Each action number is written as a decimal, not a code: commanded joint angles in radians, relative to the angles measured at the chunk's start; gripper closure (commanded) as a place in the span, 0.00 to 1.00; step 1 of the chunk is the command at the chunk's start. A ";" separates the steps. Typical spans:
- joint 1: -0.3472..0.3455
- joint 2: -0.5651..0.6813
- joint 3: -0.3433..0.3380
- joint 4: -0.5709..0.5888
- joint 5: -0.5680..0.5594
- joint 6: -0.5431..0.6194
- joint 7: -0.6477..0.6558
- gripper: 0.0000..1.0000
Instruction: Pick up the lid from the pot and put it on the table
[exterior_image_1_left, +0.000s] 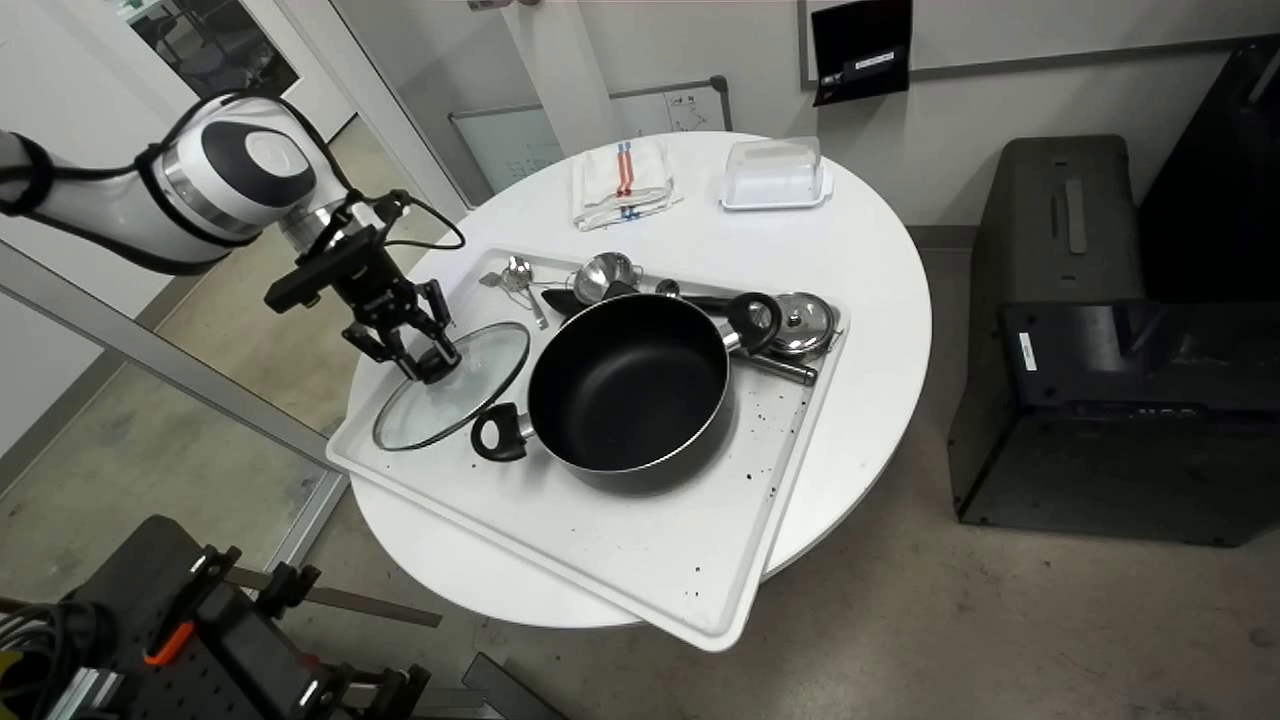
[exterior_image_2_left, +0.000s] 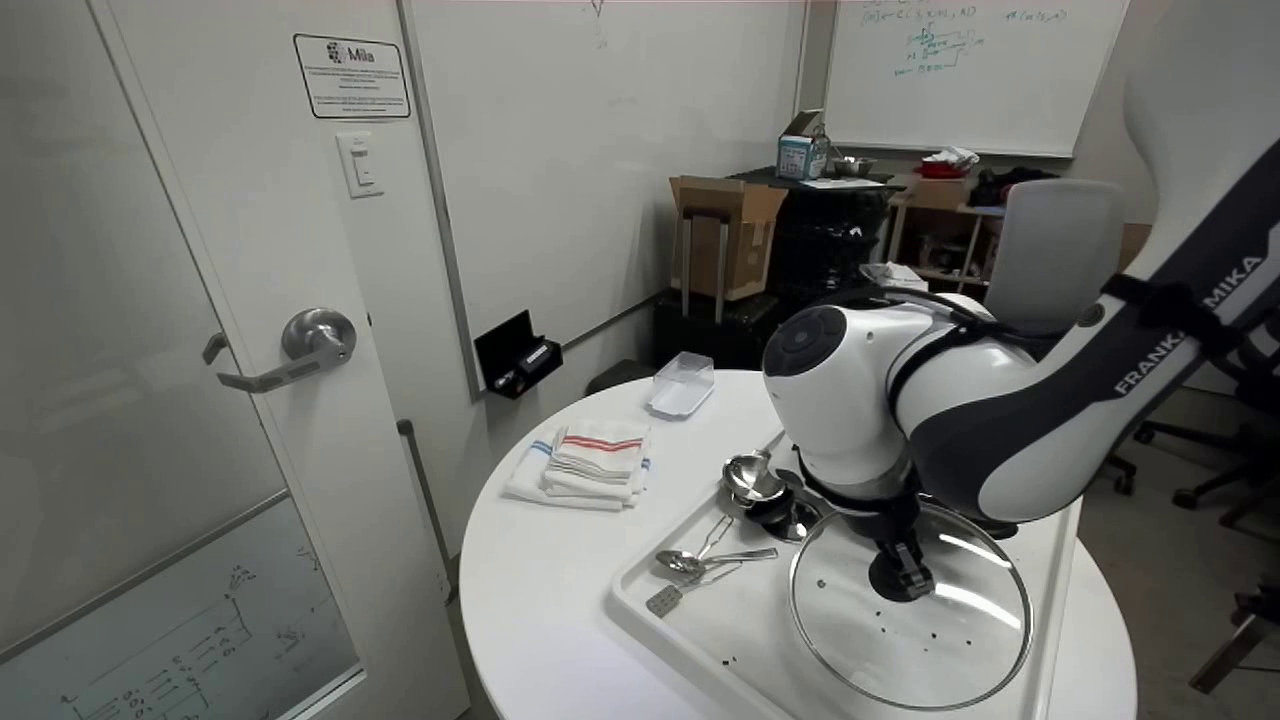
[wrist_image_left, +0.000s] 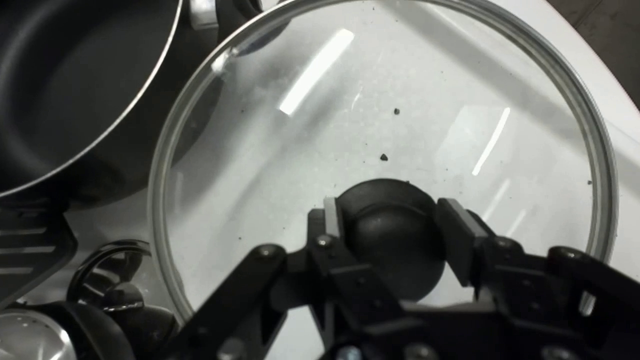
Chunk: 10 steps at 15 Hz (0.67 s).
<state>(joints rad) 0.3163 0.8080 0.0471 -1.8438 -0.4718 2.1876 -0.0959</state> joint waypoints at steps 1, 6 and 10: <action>0.016 0.033 0.007 0.048 -0.020 -0.030 -0.009 0.75; 0.016 0.078 0.013 0.094 -0.011 -0.031 -0.027 0.75; 0.002 0.109 0.017 0.121 -0.006 -0.021 -0.058 0.75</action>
<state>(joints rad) 0.3294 0.8955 0.0579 -1.7654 -0.4722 2.1875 -0.1133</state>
